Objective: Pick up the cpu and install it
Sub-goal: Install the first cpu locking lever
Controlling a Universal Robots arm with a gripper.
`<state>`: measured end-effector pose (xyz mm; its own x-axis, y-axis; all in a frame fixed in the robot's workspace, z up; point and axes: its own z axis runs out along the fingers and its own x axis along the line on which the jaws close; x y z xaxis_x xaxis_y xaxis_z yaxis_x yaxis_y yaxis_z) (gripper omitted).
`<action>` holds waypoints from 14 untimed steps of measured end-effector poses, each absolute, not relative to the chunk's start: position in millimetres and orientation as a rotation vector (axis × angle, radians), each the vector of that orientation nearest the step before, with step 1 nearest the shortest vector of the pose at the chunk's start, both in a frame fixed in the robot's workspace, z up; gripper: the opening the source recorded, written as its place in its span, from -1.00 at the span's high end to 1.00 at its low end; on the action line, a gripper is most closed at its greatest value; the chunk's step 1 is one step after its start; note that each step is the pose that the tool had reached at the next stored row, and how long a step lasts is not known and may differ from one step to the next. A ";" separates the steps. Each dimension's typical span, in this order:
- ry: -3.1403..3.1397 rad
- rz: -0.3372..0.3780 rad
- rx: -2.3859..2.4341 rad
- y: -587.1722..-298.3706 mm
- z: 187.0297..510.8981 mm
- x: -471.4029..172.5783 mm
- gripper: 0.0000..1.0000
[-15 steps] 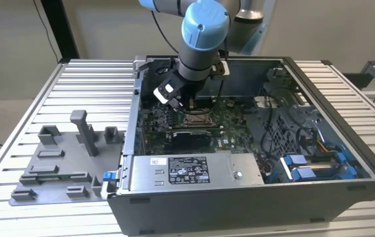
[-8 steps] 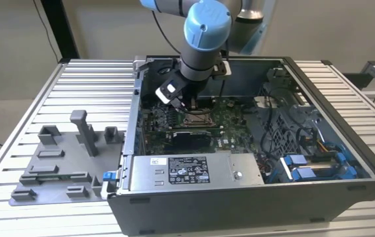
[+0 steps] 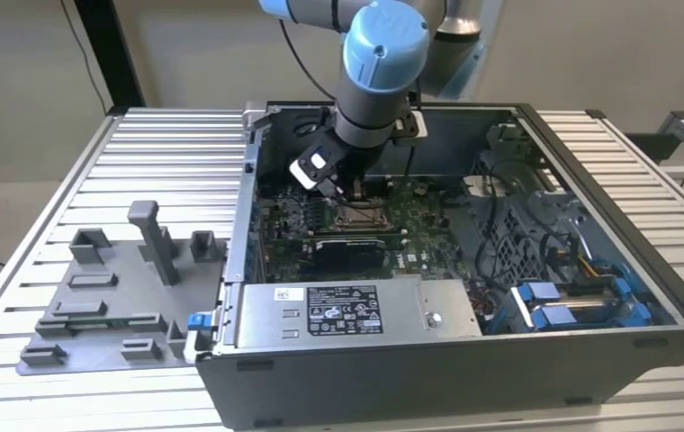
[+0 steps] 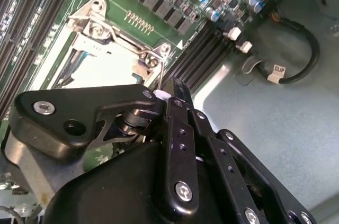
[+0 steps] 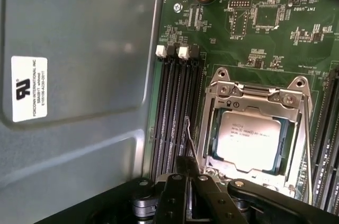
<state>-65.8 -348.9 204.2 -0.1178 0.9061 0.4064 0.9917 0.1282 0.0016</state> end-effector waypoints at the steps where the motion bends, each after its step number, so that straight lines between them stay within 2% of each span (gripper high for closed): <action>1: -2.105 -0.394 -1.849 -348.9 204.1 -65.0 1.00; 14: -2.105 -0.393 -1.850 -348.9 202.0 -56.4 1.00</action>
